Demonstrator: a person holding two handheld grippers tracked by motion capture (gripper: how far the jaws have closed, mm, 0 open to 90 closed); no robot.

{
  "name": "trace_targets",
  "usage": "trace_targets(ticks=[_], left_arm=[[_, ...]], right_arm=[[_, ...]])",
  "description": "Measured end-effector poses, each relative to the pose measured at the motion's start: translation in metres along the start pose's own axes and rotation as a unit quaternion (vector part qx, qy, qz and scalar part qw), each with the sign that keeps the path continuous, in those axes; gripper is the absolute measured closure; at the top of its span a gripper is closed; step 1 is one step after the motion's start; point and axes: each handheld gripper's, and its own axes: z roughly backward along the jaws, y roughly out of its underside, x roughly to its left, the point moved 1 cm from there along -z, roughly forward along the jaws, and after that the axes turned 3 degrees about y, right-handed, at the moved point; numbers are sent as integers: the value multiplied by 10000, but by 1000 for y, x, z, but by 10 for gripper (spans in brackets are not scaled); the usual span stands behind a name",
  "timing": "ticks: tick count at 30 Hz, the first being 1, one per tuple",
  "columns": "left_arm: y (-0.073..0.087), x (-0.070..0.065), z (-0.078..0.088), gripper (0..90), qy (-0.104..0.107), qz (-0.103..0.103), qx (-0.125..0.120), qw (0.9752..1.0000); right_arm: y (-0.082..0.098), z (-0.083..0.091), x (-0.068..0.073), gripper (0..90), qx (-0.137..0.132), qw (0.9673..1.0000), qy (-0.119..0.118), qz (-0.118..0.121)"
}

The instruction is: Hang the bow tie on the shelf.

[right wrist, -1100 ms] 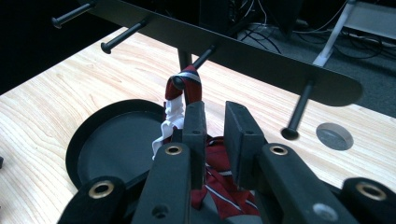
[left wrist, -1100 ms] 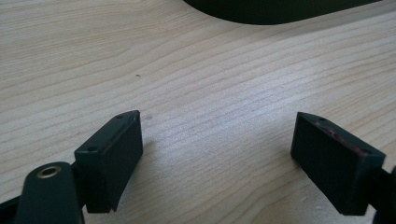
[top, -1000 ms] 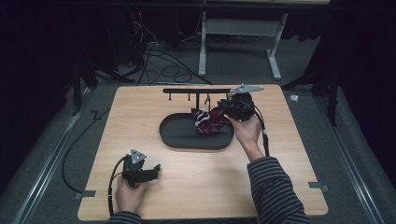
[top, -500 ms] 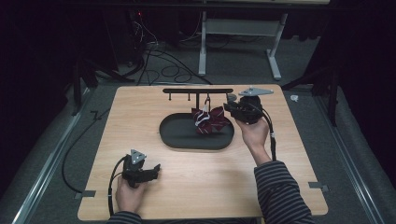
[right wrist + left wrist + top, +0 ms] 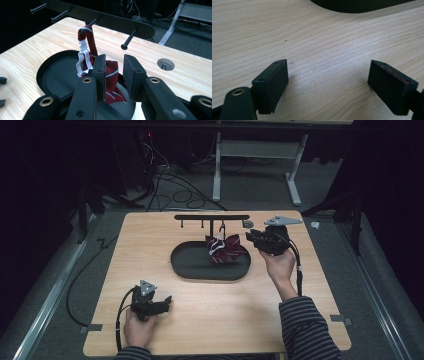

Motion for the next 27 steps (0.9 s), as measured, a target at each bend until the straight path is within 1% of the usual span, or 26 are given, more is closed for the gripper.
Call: trace_targets(ticks=[16, 22, 27], left_arm=[[0, 0, 0, 171, 0, -1, 2, 10000], [0, 0, 0, 171, -1, -3, 3, 10000], [0, 0, 0, 171, 0, 2, 0, 10000]], right_arm=[[11, 16, -13, 709, -50, 9999, 21, -155], [16, 23, -18, 708, -133, 9997, 78, -190], [22, 29, -23, 708, -182, 9994, 104, -268]])
